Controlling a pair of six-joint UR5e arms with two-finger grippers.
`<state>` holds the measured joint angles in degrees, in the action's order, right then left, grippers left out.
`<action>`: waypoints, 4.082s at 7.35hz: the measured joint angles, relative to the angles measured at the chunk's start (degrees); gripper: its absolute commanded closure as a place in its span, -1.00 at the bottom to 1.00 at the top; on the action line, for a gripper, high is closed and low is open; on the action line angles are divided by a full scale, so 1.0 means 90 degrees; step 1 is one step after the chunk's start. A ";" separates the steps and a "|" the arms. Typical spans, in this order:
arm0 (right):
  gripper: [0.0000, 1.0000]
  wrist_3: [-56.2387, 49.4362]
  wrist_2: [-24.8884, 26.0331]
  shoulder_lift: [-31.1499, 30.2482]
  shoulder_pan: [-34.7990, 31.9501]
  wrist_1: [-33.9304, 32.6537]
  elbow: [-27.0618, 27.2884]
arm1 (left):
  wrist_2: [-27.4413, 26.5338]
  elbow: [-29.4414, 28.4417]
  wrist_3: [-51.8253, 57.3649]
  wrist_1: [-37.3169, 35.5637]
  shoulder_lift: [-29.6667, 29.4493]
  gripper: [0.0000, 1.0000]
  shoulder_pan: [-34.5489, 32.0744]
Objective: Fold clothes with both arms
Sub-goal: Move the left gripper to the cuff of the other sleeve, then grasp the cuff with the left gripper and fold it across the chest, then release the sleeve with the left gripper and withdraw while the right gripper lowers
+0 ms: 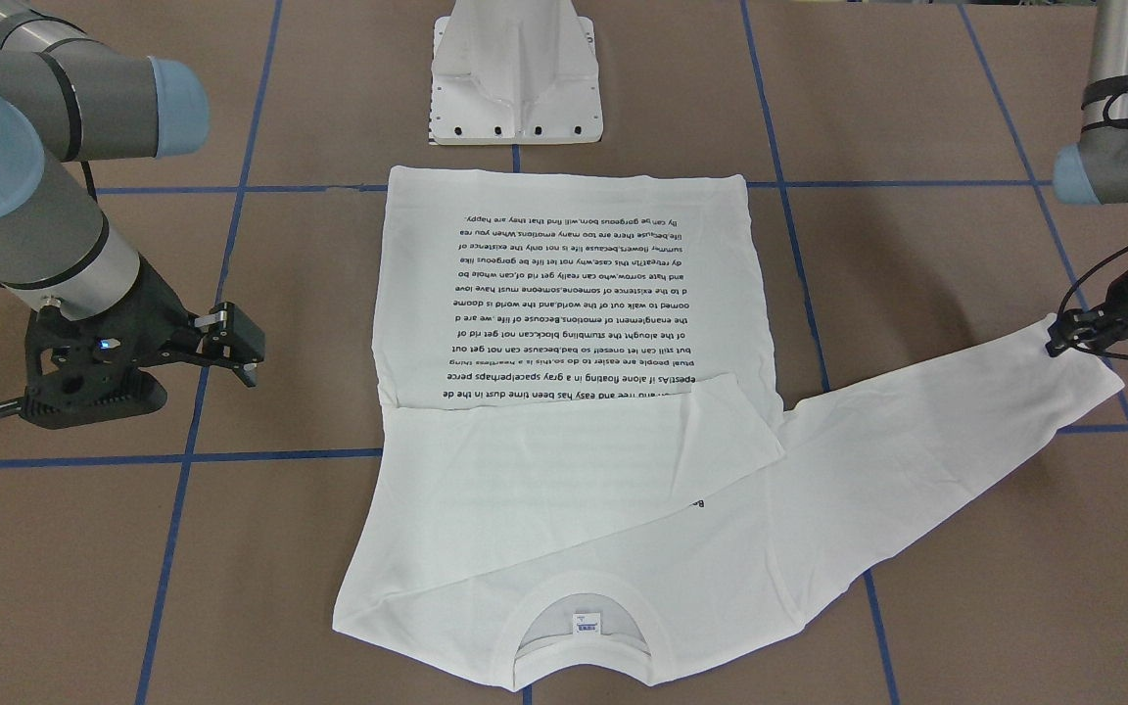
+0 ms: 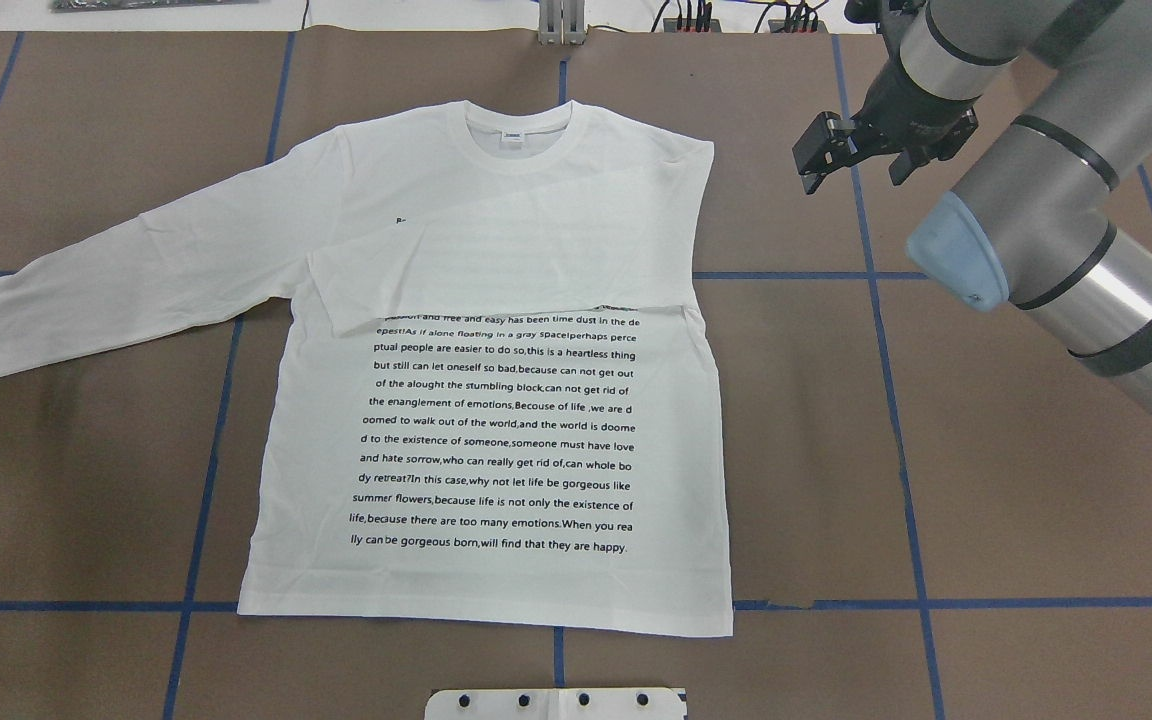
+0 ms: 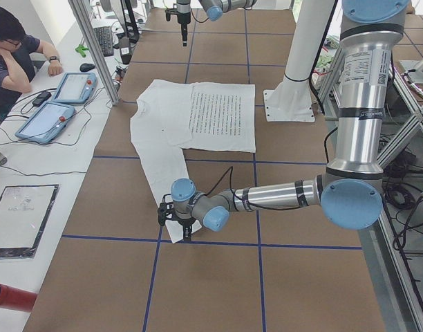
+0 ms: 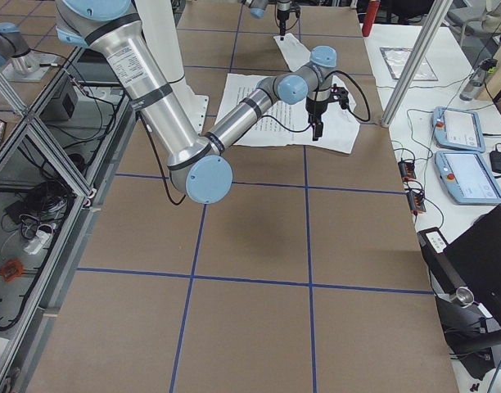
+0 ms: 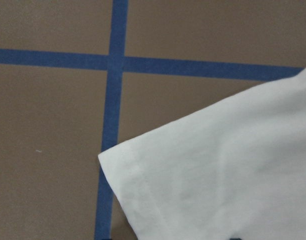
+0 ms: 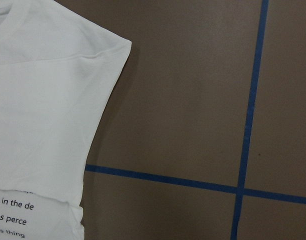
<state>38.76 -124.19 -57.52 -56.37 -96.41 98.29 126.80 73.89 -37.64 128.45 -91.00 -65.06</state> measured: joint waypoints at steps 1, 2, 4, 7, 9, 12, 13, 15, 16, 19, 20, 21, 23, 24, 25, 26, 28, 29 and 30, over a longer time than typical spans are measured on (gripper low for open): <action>-1.00 0.0000 0.0000 -0.0010 -0.0031 -0.0006 0.0030 | 0.0007 0.0010 -0.0003 -0.0001 0.0002 0.58 0.0001; -1.00 0.0000 0.0000 -0.0013 -0.0052 -0.0009 0.0044 | 0.0008 0.0018 -0.0006 -0.0002 0.0002 0.65 0.0000; -1.00 0.0000 0.0003 -0.0018 -0.0069 -0.0010 0.0055 | 0.0187 0.0044 -0.0005 -0.0010 0.0003 0.77 -0.0012; -1.00 0.0000 0.0052 -0.0047 -0.0074 -0.0005 0.0050 | 0.0477 0.0223 -0.0006 -0.0083 0.0010 1.00 -0.0011; -1.00 0.0000 0.0057 -0.0072 -0.0079 -0.0003 0.0054 | 0.0578 0.0524 -0.0015 -0.0266 0.0013 1.00 -0.0017; -1.00 -0.0002 0.0022 -0.0266 -0.0130 -0.0008 0.0105 | 0.0648 0.1350 -0.0028 -0.0958 -0.0222 1.00 -0.0010; -1.00 -0.0006 0.0008 -0.0394 -0.0149 -0.0010 0.0120 | 0.0644 0.1589 -0.0041 -0.1561 -0.0699 1.00 -0.0006; -1.00 -0.0014 -0.0006 -0.0661 -0.0197 -0.0004 0.0141 | 0.0631 0.1710 -0.0108 -0.2931 -0.2047 1.00 0.0010; -1.00 -0.0041 -0.0011 -0.0784 -0.0233 -0.0002 0.0147 | 0.0633 0.1701 -0.0373 -0.3404 -0.2687 1.00 0.0040; -1.00 -0.0337 -0.0022 -0.1294 -0.0320 0.0042 0.0194 | 0.0862 0.1330 -0.1729 -0.3717 -0.4607 1.00 0.0299; -1.00 -0.0439 -0.0022 -0.1471 -0.0342 0.0058 0.0239 | 0.1006 0.1230 -0.2054 -0.3712 -0.5114 1.00 0.0440; -1.00 -0.0487 -0.0014 -0.1581 -0.0348 0.0061 0.0257 | 0.1212 0.1298 -0.2311 -0.3695 -0.5410 1.00 0.0572; -1.00 -0.0491 -0.0002 -0.1648 -0.0349 0.0059 0.0244 | 0.1465 0.1690 -0.2869 -0.3683 -0.5626 1.00 0.1006; -1.00 -0.0482 0.0001 -0.1656 -0.0349 0.0058 0.0230 | 0.1477 0.1794 -0.3098 -0.3672 -0.5688 1.00 0.1206; -1.00 -0.0474 0.0006 -0.1661 -0.0349 0.0059 0.0212 | 0.1476 0.1842 -0.3203 -0.3659 -0.5716 1.00 0.1343; -1.00 -0.0468 0.0008 -0.1664 -0.0346 0.0061 0.0198 | 0.1437 0.1828 -0.3235 -0.3625 -0.5709 1.00 0.1450; -1.00 -0.0456 0.0009 -0.1655 -0.0341 0.0060 0.0161 | 0.1202 0.1524 -0.3300 -0.3296 -0.5701 1.00 0.1649; -1.00 -0.0457 0.0009 -0.1638 -0.0335 0.0067 0.0100 | 0.1065 0.1198 -0.3462 -0.2844 -0.5705 1.00 0.1760; -1.00 -0.0458 0.0009 -0.1617 -0.0332 0.0075 0.0026 | 0.0893 0.0890 -0.3677 -0.2361 -0.5710 1.00 0.1914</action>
<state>34.64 -124.10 -72.07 -59.36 -95.73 98.52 134.84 81.89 -70.73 107.20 -142.39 -47.83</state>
